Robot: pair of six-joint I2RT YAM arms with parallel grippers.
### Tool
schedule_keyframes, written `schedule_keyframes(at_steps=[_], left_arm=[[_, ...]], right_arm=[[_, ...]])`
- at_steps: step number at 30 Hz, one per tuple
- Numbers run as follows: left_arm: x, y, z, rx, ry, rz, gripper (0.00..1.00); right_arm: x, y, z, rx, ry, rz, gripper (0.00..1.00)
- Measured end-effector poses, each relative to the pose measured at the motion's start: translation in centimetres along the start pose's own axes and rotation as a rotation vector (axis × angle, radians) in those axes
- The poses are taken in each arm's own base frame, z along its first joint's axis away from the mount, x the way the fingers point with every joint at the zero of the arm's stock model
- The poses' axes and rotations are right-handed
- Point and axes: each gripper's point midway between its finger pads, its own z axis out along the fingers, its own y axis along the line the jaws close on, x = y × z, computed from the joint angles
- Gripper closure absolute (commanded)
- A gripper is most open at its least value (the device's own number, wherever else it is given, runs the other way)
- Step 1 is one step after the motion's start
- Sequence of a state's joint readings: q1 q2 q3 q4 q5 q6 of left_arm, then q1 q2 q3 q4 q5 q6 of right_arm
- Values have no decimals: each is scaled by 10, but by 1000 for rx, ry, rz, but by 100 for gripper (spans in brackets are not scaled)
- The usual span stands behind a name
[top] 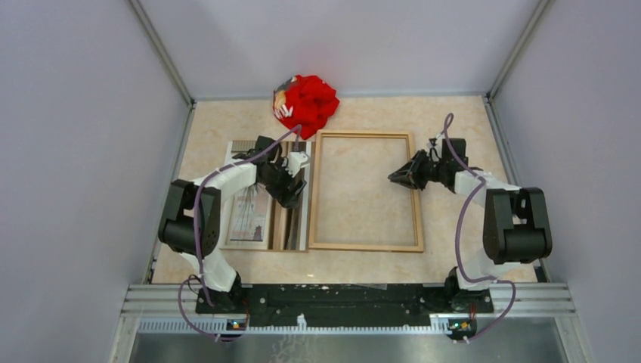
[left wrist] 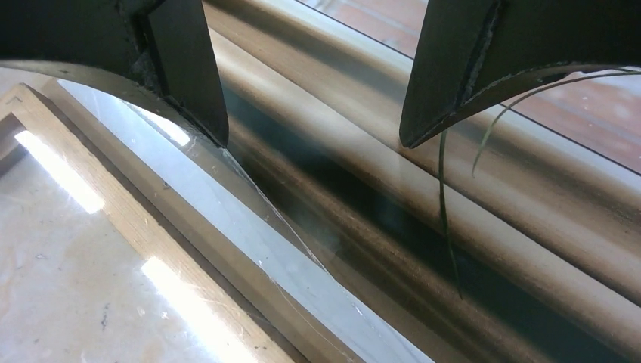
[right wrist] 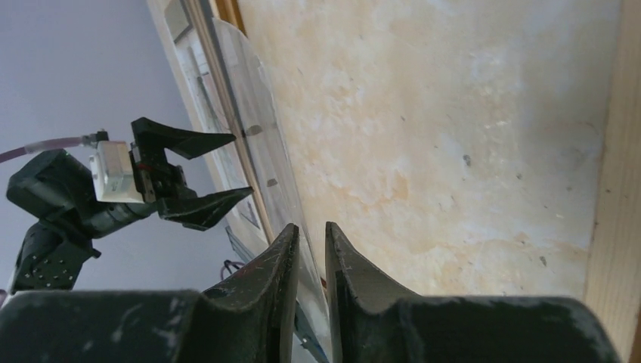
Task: Put the photo into the frame
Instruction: Place the photo frame item at the center of the board.
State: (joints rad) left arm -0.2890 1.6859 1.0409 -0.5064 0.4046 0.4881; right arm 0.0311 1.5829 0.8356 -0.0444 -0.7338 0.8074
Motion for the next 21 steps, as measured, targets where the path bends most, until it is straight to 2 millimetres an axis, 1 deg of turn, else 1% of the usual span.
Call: schedule_keyframes(at_steps=[2, 4, 7, 10, 13, 16, 19, 21], left_arm=[[2, 1, 3, -5, 6, 0, 11], [3, 3, 4, -12, 9, 0, 11], [3, 5, 5, -25, 10, 3, 11], [3, 6, 5, -27, 10, 4, 11], [3, 6, 4, -27, 10, 3, 11], [3, 6, 5, -27, 10, 3, 11], [3, 6, 5, -27, 10, 3, 11], [3, 6, 5, -27, 9, 3, 11]], right_arm=[[6, -11, 2, 16, 9, 24, 80], [9, -18, 3, 25, 11, 38, 81], [10, -25, 4, 28, 5, 48, 79], [7, -27, 6, 23, -3, 47, 71], [6, -27, 7, 18, -9, 48, 57], [10, -32, 8, 18, -9, 56, 47], [18, -41, 8, 25, -2, 75, 42], [26, -49, 8, 38, 9, 95, 41]])
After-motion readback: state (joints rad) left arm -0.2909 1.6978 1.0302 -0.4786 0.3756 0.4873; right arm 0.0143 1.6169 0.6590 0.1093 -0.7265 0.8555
